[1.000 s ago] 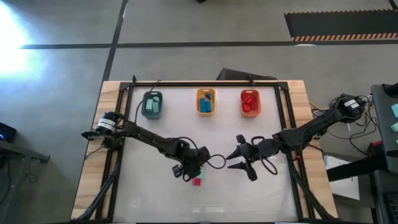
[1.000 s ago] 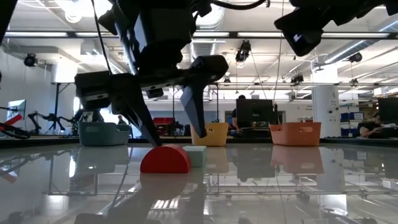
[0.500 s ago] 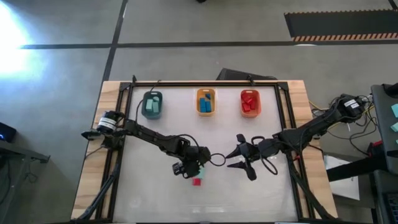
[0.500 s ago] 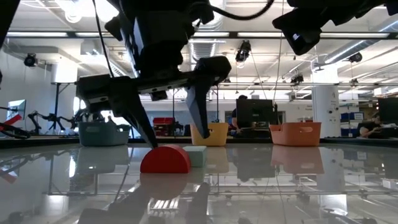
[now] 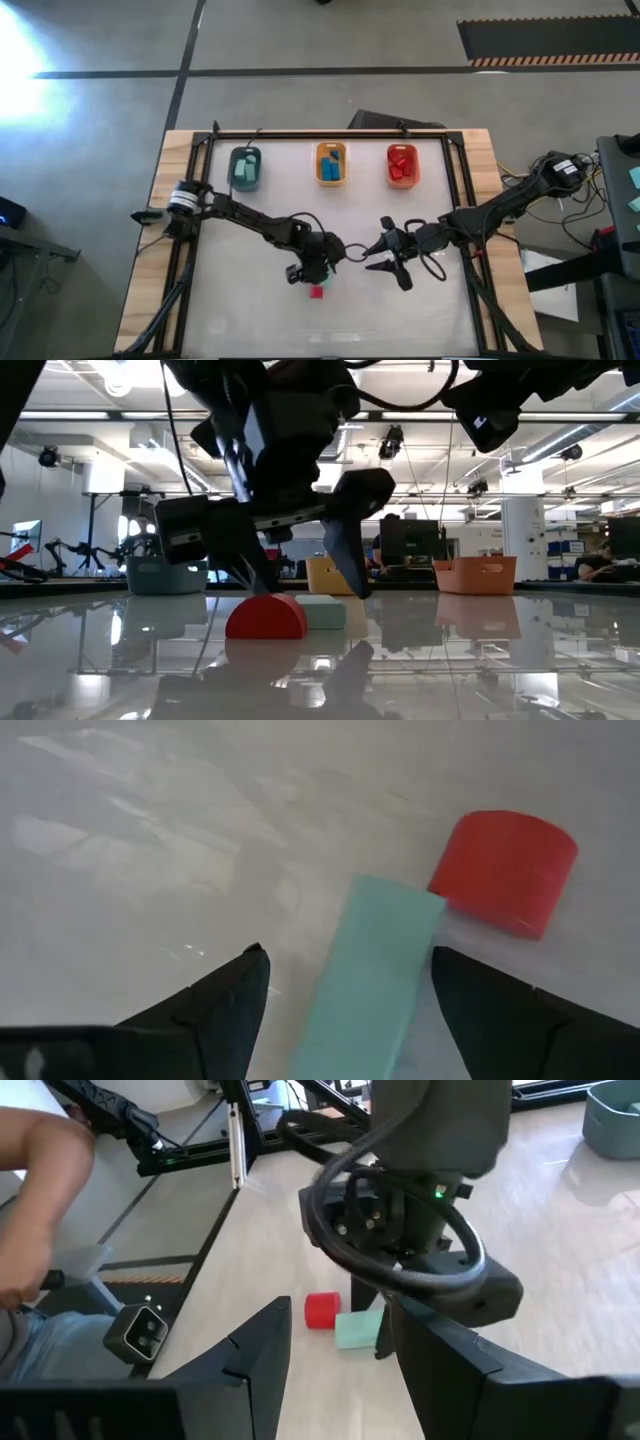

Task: Sort & place blocks by color
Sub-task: Put the light blue block into the green bin

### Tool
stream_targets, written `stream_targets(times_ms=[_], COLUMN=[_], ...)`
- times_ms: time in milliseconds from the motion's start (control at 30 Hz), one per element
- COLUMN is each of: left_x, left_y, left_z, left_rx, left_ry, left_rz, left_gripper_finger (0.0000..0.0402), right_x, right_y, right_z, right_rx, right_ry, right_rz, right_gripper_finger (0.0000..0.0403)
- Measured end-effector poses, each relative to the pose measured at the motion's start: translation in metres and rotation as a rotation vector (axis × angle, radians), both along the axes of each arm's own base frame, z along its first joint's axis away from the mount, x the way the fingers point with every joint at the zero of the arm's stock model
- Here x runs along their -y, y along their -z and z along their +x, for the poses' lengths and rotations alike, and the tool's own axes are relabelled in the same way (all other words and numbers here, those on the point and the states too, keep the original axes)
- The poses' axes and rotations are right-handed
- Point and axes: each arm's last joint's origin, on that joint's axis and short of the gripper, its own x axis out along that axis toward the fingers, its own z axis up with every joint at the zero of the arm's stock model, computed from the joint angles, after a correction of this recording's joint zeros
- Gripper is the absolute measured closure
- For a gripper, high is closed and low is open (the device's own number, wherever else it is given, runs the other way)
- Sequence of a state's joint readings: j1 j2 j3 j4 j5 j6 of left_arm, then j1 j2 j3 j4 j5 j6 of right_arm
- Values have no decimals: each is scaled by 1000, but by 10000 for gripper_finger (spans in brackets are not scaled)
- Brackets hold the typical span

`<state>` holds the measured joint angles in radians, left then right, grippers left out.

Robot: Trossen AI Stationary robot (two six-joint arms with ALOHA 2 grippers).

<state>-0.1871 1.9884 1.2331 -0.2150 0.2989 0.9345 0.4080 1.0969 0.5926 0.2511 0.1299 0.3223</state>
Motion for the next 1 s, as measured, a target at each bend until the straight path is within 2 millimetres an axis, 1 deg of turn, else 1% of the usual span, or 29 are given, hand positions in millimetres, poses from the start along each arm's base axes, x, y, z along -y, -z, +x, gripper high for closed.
stream_targets(times_ms=[133, 233, 333, 500, 533, 767, 867, 1000], left_x=[-4, -6, -7, -14, -15, -22, -24, -26], left_y=[4, 5, 5, 3, 1, -10, -20, -37], left_z=[1, 1, 0, 1, 1, -3, -8, -11], left_rx=[-28, -45, -54, -41, -39, -29, -30, 7], left_ry=[-26, -42, -48, -83, -104, -234, -280, -331], left_rz=[-36, -49, -50, -33, -22, 85, 121, 103], left_gripper_finger=[143, 164, 205, 288, 294, 294, 294, 294], right_x=[0, 0, 0, 0, 0, 0, 0, 0], right_y=[0, 0, 0, 0, 0, 1, 1, 1], right_z=[0, 0, 0, 0, 0, 0, 0, 0], right_rx=[0, 2, 5, 5, 5, 6, 7, 11], right_ry=[-1, -5, -10, -9, -9, -18, -21, -24], right_rz=[0, -13, -26, -25, -25, -52, -59, -68], right_gripper_finger=[241, 241, 241, 241, 241, 241, 241, 241])
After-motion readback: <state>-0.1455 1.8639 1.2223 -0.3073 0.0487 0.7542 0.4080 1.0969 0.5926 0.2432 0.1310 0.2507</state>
